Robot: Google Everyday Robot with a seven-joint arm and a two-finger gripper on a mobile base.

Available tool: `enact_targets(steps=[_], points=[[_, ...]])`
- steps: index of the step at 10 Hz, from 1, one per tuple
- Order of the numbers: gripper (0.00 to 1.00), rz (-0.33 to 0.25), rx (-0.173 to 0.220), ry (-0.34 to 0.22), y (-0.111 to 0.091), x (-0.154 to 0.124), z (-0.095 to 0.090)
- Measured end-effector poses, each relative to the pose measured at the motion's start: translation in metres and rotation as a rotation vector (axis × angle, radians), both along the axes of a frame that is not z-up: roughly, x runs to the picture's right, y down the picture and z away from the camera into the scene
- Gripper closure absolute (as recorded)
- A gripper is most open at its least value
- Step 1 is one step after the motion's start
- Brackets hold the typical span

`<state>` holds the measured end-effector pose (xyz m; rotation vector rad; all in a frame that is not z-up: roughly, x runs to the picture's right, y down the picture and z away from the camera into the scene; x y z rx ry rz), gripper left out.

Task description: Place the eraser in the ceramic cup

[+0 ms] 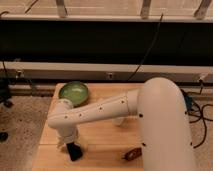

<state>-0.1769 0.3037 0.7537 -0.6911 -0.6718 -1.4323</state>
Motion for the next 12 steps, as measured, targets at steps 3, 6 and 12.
enact_targets(steps=[3, 6, 12], points=[[0.41, -0.015, -0.011, 0.000, 0.005, -0.001, 0.003], [0.68, -0.018, -0.009, -0.004, 0.005, -0.001, 0.001], [1.00, -0.028, 0.042, -0.063, -0.008, -0.004, -0.029]])
